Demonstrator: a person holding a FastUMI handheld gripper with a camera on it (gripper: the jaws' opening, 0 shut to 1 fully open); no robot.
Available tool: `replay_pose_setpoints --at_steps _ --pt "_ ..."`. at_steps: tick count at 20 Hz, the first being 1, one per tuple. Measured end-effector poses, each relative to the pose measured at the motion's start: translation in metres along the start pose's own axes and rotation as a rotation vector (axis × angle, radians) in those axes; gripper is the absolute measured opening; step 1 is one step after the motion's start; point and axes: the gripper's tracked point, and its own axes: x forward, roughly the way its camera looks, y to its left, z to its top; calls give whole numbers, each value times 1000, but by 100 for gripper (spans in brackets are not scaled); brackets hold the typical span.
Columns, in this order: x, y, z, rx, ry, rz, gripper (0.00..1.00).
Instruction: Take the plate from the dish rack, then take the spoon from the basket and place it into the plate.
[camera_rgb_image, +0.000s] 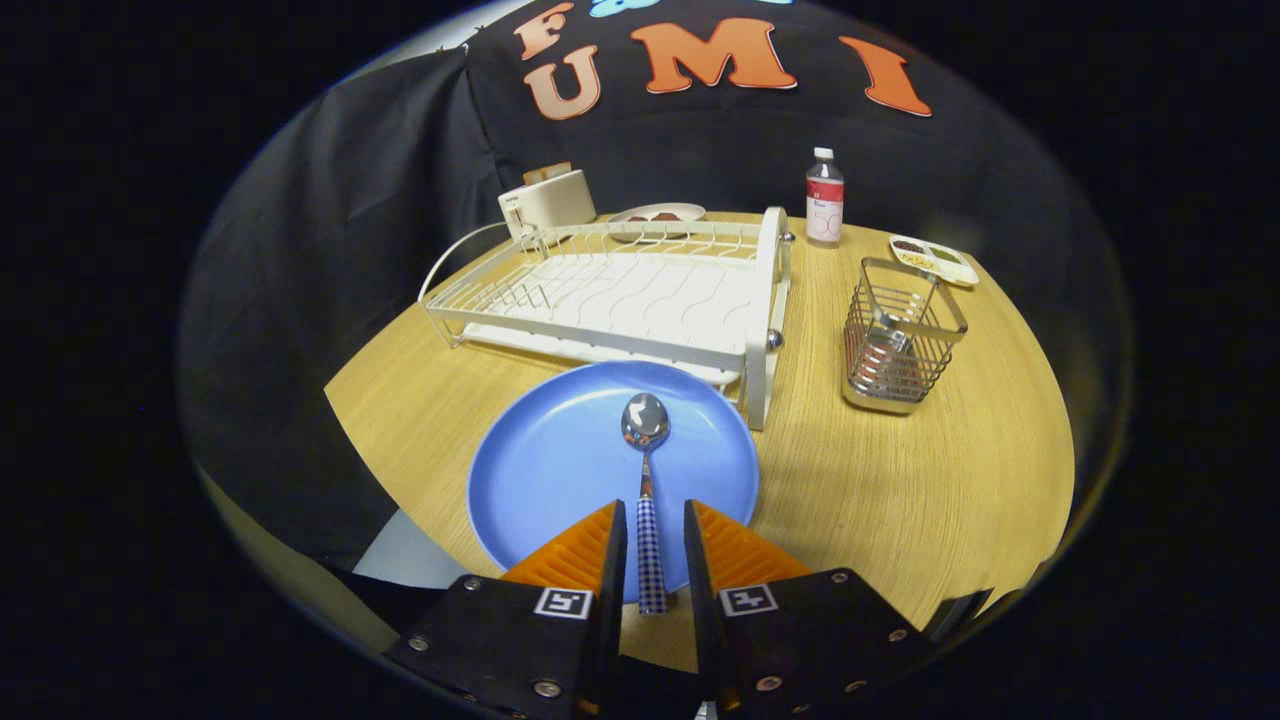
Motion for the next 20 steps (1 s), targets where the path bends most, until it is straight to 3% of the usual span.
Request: replay_pose_setpoints --at_steps 13,20 --pt "-89 -18 207 34 -461 -120 76" --pt "-123 -33 265 73 -655 -192 89"
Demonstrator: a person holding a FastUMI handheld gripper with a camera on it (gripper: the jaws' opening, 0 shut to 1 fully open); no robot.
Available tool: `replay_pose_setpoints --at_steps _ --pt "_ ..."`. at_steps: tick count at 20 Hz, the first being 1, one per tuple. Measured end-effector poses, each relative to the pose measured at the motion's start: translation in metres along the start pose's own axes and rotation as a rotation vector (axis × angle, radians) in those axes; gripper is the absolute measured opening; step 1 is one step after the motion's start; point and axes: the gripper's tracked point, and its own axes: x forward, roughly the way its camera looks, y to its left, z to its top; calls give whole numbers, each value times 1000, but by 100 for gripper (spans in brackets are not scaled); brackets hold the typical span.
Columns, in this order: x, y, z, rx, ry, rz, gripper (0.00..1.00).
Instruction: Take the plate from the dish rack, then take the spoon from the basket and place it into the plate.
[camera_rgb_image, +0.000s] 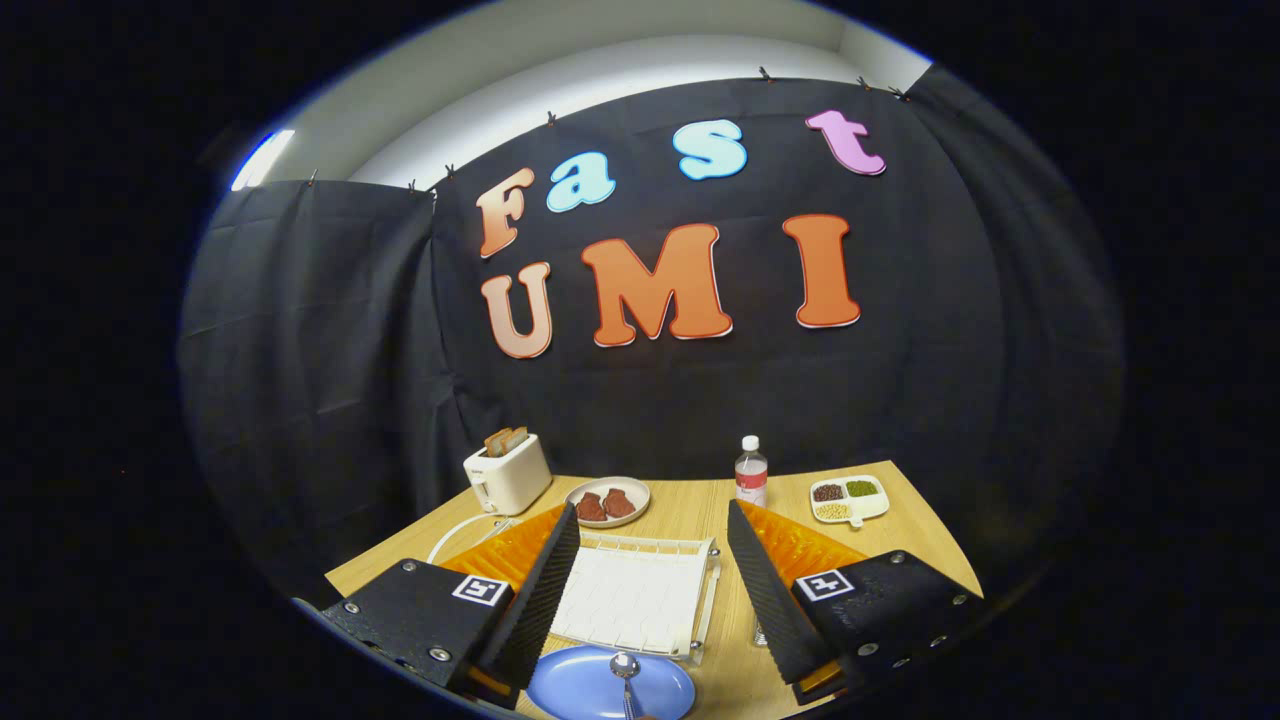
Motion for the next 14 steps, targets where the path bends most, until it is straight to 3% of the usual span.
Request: replay_pose_setpoints --at_steps 14 --pt "4 -25 50 -57 -133 -149 90"
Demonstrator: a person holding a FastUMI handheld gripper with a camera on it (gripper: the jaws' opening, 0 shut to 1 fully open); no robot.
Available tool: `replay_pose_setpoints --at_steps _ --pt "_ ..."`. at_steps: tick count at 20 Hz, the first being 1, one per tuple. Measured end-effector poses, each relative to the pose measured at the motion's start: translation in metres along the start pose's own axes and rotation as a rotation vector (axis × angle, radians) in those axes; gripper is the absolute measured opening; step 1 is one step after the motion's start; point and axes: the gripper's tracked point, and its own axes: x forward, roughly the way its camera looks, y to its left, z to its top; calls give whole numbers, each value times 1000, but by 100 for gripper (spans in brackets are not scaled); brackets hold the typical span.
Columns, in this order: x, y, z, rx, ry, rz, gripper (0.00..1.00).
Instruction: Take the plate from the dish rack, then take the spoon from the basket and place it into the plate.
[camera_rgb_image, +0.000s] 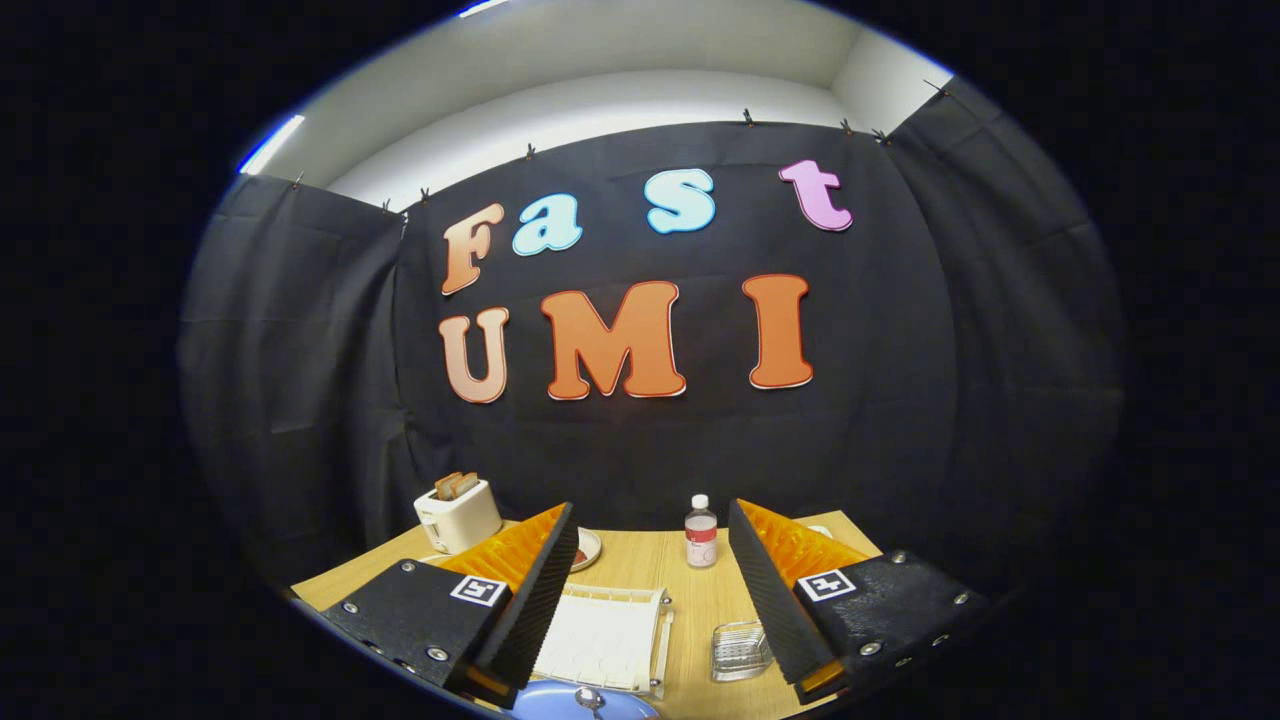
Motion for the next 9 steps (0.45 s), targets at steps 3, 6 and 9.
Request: replay_pose_setpoints --at_steps 3,6,9 --pt "1 2 4 -6 -19 -3 90" --pt "1 3 5 1 -19 -9 90" --pt "1 5 5 -6 -18 -11 90"
